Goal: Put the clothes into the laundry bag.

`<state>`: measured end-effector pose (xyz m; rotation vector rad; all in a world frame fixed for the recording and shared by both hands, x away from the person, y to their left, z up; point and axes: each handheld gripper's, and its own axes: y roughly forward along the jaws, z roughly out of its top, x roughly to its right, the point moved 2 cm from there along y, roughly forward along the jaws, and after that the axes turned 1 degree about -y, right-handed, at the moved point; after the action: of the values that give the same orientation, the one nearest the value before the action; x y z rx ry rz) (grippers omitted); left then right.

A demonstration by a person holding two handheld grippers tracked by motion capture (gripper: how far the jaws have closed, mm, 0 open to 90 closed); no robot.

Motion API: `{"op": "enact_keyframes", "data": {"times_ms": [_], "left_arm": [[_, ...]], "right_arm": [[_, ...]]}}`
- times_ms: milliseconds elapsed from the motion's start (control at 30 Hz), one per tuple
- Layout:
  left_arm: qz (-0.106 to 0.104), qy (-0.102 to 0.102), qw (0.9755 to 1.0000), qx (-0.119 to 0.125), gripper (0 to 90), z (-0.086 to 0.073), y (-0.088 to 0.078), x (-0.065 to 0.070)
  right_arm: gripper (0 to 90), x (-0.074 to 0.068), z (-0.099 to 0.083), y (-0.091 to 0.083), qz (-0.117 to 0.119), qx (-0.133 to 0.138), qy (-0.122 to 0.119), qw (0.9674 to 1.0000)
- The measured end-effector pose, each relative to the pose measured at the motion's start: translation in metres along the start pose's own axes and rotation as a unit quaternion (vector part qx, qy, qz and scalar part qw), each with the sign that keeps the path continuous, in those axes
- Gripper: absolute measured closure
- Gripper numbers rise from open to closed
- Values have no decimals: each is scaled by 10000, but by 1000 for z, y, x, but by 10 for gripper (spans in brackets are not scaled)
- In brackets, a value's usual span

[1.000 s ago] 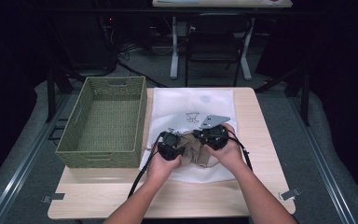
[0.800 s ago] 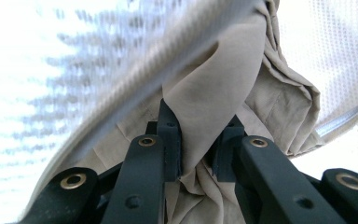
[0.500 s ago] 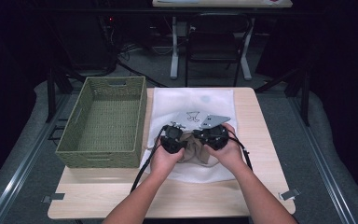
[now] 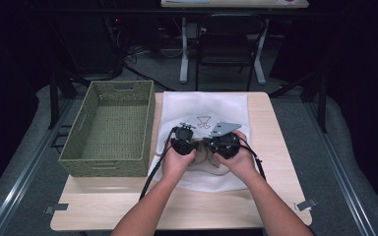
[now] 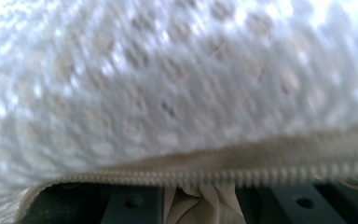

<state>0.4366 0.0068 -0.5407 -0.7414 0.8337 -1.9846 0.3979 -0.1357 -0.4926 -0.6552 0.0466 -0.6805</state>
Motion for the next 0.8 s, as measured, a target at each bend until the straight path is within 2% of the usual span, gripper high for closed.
{"op": "enact_keyframes", "data": {"times_ms": [267,367,600,800], "left_arm": [[131,-69,9998,139,764,0,8,0],[73,-148,9997,205,745,-1,11,0],[-20,-76,9998,175,614,-7,10,2],[-254,-66,9994,233,509,-14,-2,1]], "right_arm": [[880,0,-1,2,12,-41,2,10000],[881,-1,-2,4,16,-59,0,10000],[880,0,-4,5,21,-93,2,10000],[880,2,-4,3,6,-56,48,10000]]}}
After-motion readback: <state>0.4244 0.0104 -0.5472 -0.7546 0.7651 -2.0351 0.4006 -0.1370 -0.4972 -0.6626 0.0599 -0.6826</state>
